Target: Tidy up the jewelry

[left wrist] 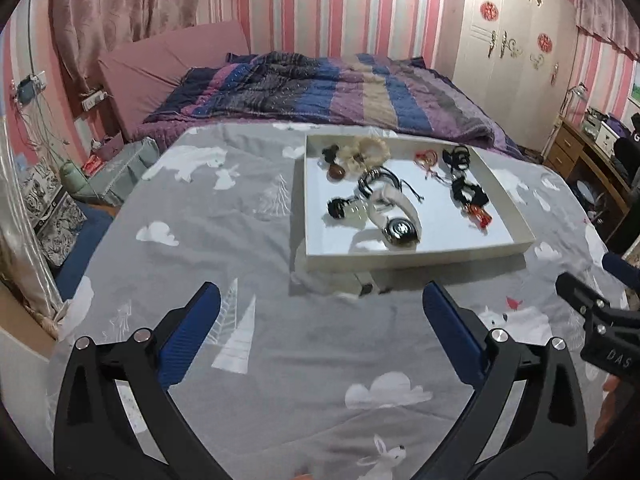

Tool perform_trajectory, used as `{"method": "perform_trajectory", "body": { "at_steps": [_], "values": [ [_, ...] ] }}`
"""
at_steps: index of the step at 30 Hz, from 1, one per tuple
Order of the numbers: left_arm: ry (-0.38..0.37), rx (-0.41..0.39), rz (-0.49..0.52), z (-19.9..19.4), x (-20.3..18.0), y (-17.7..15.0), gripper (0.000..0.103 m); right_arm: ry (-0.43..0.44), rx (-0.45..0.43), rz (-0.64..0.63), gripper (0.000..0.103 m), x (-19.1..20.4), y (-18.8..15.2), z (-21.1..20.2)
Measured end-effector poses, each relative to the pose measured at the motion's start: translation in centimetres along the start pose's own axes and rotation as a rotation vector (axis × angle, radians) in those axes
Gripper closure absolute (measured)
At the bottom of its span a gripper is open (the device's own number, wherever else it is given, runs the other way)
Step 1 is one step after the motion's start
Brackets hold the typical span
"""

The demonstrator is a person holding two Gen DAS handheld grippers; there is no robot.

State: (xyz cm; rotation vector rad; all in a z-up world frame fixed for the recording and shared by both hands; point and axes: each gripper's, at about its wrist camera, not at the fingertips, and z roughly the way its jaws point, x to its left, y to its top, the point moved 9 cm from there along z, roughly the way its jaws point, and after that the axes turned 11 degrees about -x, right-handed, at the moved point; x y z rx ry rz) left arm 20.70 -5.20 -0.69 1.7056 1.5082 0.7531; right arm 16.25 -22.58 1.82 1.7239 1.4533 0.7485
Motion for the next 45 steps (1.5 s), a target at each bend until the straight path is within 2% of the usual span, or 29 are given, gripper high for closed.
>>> {"method": "perform_trajectory", "body": {
  "at_steps": [4,16,22,29,35,45],
  "values": [
    [-0.025,0.009,-0.016,-0.6,-0.3,-0.6,0.003,0.002,-0.016,0.027,0.005,-0.2,-0.2,-0.4],
    [0.020,-0.138,0.066,-3.9,-1.7,0.0,0.003,0.001,-0.097,0.041,0.005,0.2,0.3,-2.3],
    [0.015,-0.143,0.068,-3.9,-1.8,0.0,0.003,-0.014,-0.158,0.069,0.005,-0.3,1.1,-3.6],
    [0.023,-0.143,0.079,-3.7,-1.9,-0.1,0.003,-0.047,-0.167,0.066,0.005,-0.8,1.2,-3.4],
    [0.011,-0.150,0.070,-3.8,-1.8,0.0,0.003,-0.039,-0.164,0.064,0.005,-0.7,1.1,-3.4],
    [0.035,-0.159,0.080,-3.7,-1.6,0.1,0.003,-0.044,-0.163,0.061,0.005,-0.5,1.0,-3.2]
  ]
}}
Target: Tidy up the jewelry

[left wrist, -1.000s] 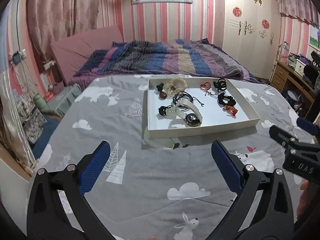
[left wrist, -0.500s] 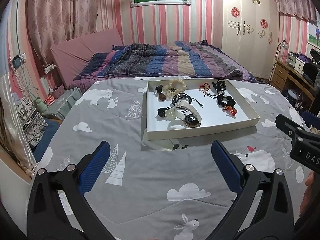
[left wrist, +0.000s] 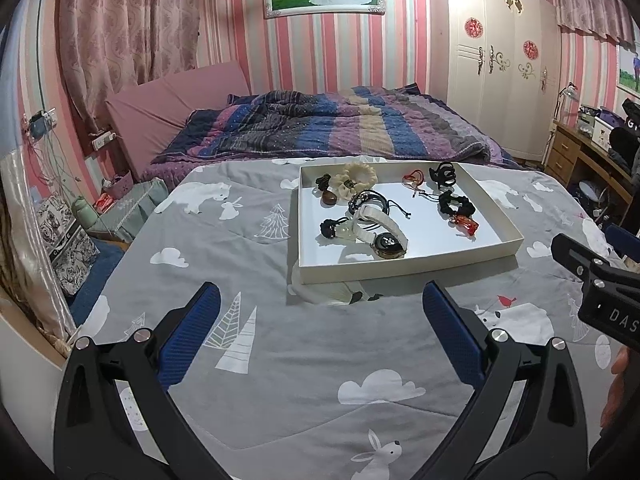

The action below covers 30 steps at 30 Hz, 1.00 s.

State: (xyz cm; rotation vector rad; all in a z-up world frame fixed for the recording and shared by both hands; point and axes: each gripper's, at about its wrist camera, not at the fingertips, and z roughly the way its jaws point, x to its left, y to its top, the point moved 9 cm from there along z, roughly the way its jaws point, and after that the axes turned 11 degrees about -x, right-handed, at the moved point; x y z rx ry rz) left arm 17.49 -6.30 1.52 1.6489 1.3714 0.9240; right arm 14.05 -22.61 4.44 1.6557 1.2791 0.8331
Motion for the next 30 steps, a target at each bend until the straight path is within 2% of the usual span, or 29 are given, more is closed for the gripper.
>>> {"method": "perform_trajectory", "body": {
  "at_steps": [30],
  "values": [
    [0.024,-0.004,-0.001,-0.09,0.39,0.17,0.003,-0.009,0.003,0.002,0.005,-0.26,0.08,0.14]
  ]
}}
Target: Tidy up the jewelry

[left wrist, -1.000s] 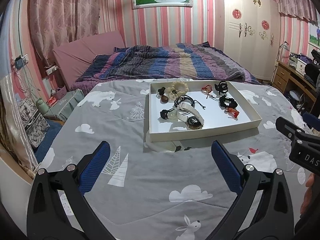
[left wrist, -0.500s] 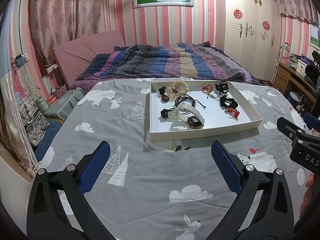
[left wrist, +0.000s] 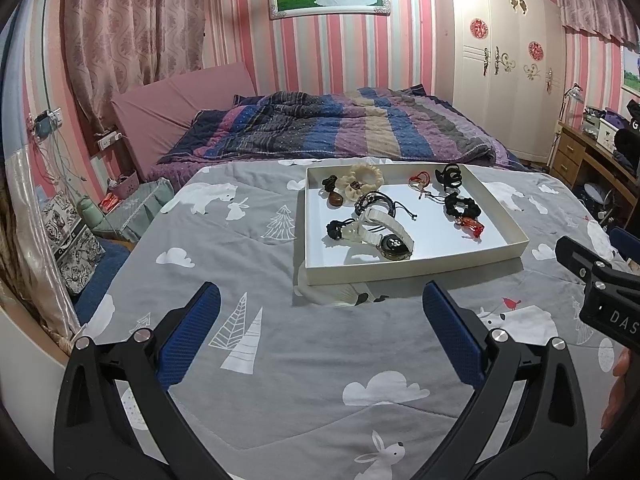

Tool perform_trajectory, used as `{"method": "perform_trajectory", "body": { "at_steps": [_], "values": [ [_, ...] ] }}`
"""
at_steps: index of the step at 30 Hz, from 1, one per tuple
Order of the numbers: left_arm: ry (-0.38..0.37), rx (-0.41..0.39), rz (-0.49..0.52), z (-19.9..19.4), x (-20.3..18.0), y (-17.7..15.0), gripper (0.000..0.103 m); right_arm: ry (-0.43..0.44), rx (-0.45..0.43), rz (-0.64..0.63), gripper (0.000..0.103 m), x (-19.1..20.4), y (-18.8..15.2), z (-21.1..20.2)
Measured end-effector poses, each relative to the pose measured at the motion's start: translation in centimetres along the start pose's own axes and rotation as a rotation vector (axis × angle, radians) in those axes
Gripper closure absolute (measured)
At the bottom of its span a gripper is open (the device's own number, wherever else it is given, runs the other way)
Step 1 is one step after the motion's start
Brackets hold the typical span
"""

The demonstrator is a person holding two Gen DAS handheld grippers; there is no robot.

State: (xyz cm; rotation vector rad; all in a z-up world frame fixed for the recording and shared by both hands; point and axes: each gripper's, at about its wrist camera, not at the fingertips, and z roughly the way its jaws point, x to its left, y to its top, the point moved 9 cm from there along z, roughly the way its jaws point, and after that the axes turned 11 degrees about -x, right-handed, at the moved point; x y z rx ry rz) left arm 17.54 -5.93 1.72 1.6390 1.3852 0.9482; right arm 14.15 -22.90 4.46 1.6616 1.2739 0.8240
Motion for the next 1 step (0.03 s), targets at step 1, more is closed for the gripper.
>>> {"method": "perform_trajectory", "body": {
  "at_steps": [1],
  "values": [
    [0.000,0.000,-0.001,-0.01,0.02,-0.01,0.003,0.000,0.000,0.001,0.005,-0.01,0.00,-0.01]
  ]
}}
